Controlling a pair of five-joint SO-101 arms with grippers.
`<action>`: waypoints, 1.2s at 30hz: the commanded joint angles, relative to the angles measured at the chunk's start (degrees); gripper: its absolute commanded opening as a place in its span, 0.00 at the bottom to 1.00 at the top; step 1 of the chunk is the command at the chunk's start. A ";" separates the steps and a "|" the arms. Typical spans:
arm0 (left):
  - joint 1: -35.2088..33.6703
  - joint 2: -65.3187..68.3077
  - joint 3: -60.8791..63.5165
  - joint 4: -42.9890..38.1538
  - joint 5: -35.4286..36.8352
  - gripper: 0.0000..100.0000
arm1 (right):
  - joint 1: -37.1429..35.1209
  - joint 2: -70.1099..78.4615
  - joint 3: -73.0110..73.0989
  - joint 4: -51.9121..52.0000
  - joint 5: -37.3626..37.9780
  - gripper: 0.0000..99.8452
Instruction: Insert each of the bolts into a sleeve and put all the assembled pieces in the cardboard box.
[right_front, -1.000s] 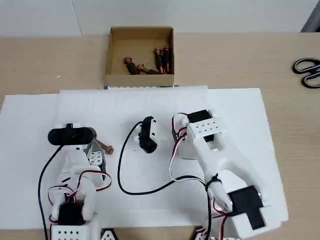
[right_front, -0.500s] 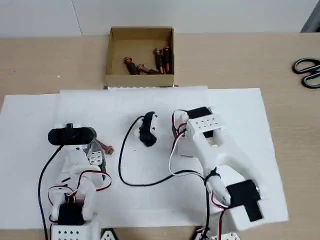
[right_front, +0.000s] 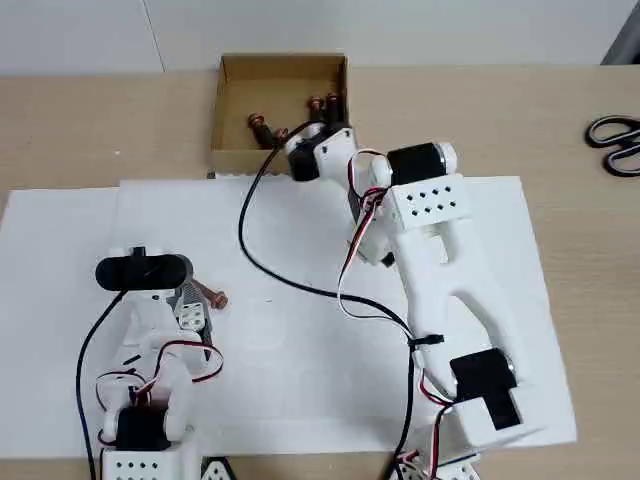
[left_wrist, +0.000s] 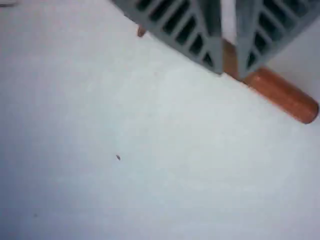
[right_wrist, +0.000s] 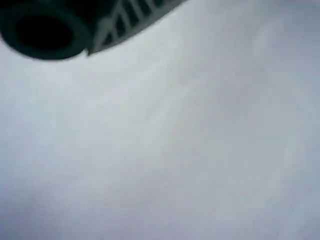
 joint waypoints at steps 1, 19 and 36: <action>0.26 -0.44 -0.92 0.18 -0.09 0.01 | 1.63 -0.40 -2.73 4.18 -12.48 0.01; -7.91 0.00 -18.07 12.31 -3.60 0.01 | 22.64 -24.57 11.08 4.18 -24.79 0.01; -8.09 57.23 -62.55 20.04 6.42 0.01 | 32.84 -40.13 28.66 3.30 -24.79 0.01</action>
